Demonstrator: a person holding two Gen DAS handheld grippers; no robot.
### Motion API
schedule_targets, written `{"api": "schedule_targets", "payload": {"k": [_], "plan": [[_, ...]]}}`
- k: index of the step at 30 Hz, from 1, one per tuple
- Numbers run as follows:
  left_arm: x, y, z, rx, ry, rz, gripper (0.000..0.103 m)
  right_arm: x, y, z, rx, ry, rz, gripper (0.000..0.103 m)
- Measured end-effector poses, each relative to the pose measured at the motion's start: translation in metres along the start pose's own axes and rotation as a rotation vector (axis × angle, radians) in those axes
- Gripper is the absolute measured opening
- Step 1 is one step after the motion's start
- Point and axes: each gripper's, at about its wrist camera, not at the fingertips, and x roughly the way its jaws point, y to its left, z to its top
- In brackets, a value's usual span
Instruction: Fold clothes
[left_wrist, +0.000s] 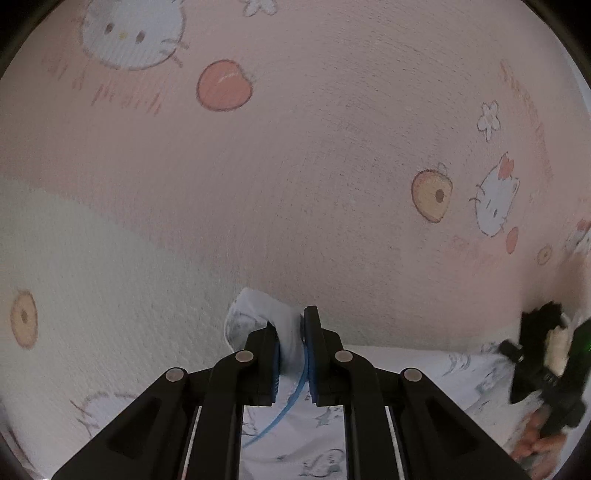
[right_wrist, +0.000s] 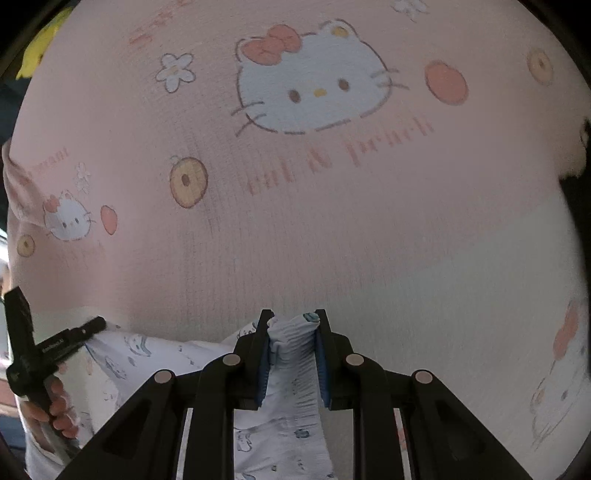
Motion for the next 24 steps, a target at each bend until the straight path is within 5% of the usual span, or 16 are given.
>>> {"api": "schedule_targets", "payload": {"k": [9, 15, 16, 17, 19, 23, 24], "plan": [[-0.009, -0.007, 0.034, -0.006, -0.07, 0.014, 0.01, -0.008, 0.022, 0.03, -0.076, -0.046, -0.083, 0.019], [-0.047, -0.022, 0.052, 0.016, -0.191, -0.068, 0.01, -0.042, 0.032, 0.052, -0.051, -0.189, -0.066, 0.021], [-0.049, -0.024, 0.054, 0.026, -0.185, -0.081, 0.01, -0.045, 0.035, 0.054, -0.054, -0.197, -0.067, 0.034], [-0.052, -0.026, 0.054, 0.026, -0.163, -0.089, 0.011, -0.046, 0.037, 0.056, -0.065, -0.178, -0.069, 0.058], [-0.053, -0.028, 0.054, 0.006, -0.111, -0.124, 0.017, -0.047, 0.04, 0.056, -0.076, -0.152, -0.077, 0.078], [-0.053, -0.024, 0.053, -0.044, -0.092, -0.196, 0.067, -0.046, 0.041, 0.051, -0.078, -0.121, -0.089, 0.078], [-0.054, -0.023, 0.053, -0.061, -0.102, -0.205, 0.068, -0.046, 0.041, 0.05, -0.078, -0.113, -0.092, 0.078]]}}
